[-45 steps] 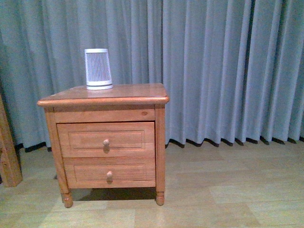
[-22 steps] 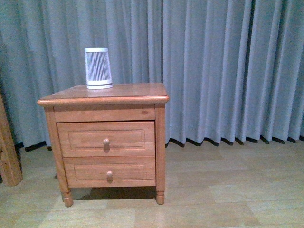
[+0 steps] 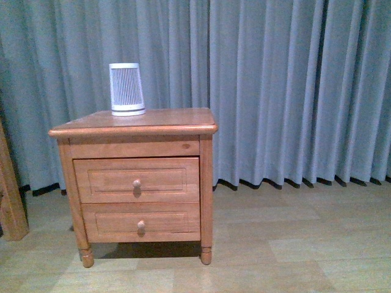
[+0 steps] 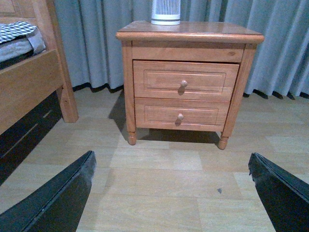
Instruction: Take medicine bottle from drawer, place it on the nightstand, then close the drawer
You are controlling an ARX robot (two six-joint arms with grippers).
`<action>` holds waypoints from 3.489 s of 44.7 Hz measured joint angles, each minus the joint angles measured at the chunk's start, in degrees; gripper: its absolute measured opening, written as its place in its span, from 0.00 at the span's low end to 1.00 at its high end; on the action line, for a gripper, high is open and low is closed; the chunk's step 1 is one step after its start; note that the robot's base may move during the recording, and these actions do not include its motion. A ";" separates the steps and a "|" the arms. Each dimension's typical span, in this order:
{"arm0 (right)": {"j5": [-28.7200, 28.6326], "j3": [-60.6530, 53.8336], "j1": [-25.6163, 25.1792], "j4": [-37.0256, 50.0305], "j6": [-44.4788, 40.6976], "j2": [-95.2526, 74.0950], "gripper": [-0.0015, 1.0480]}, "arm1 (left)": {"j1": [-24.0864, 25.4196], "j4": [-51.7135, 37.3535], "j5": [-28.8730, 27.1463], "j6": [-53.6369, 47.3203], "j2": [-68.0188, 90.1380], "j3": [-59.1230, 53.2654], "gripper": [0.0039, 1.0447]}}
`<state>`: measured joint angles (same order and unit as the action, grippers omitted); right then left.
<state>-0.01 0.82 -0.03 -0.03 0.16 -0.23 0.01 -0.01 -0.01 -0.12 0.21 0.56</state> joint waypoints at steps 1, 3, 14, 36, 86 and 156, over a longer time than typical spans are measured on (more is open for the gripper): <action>-0.02 0.00 0.00 0.00 0.02 0.00 0.93 | 0.00 0.00 0.00 0.00 0.00 0.00 0.94; 0.00 0.00 0.00 0.00 0.02 0.00 0.93 | 0.00 0.00 0.00 0.00 0.00 0.00 0.94; -0.02 0.00 0.00 0.00 0.00 0.00 0.93 | 0.00 0.00 0.00 0.00 0.00 0.00 0.94; -0.02 0.00 0.00 0.00 0.02 0.00 0.93 | 0.00 0.00 -0.02 -0.02 0.00 0.00 0.94; -0.02 0.00 0.00 0.00 0.02 0.00 0.93 | -0.70 16.83 0.48 6.12 9.66 4.96 0.94; -0.04 0.00 0.00 0.00 0.02 0.00 0.93 | -5.68 -47.54 0.33 4.11 129.57 60.30 0.94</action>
<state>-0.05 0.82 -0.03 -0.03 0.19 -0.23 -5.67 -47.55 0.32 3.99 129.78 60.86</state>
